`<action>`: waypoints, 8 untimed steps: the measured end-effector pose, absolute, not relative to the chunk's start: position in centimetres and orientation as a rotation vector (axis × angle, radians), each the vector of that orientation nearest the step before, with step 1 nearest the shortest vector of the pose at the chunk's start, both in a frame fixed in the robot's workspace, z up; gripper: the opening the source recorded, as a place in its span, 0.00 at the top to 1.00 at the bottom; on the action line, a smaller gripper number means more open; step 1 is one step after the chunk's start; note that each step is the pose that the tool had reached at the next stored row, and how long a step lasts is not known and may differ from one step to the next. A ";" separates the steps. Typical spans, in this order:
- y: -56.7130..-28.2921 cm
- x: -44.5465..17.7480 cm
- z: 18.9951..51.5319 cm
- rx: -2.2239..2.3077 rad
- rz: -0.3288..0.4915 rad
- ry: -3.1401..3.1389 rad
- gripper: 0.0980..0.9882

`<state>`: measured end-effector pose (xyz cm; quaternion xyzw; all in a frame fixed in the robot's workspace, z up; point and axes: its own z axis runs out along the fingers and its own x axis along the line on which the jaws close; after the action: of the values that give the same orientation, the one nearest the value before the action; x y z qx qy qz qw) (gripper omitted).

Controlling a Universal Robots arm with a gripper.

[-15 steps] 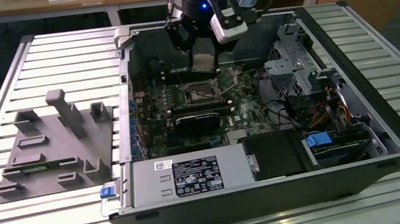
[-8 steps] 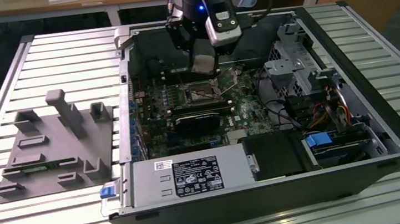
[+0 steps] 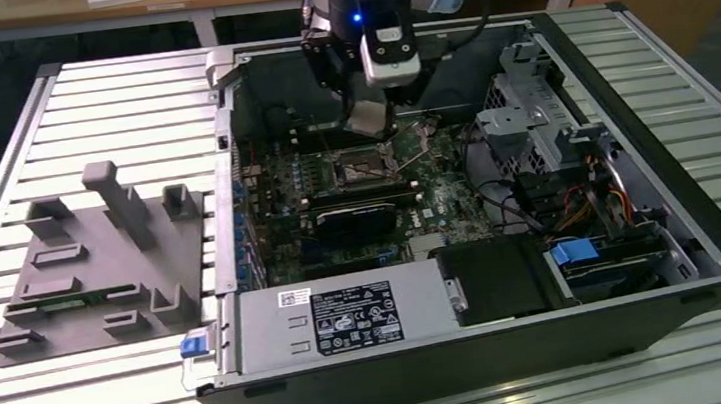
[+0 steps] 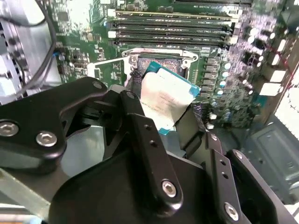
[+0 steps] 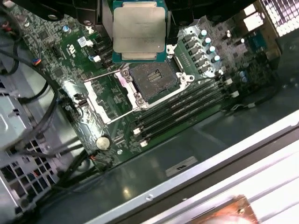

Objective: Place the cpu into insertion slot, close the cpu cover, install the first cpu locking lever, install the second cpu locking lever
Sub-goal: 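Place the cpu into insertion slot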

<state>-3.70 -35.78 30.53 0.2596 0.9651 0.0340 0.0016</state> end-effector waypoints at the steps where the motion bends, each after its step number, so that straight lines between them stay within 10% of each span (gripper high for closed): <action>1: -35.8 -3.7 30.5 0.841 0.107 3.021 0.51; 8: -35.8 -3.7 30.1 1.030 0.105 2.957 0.51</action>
<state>-3.70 -35.77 30.12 0.3288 0.9438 0.0337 0.0041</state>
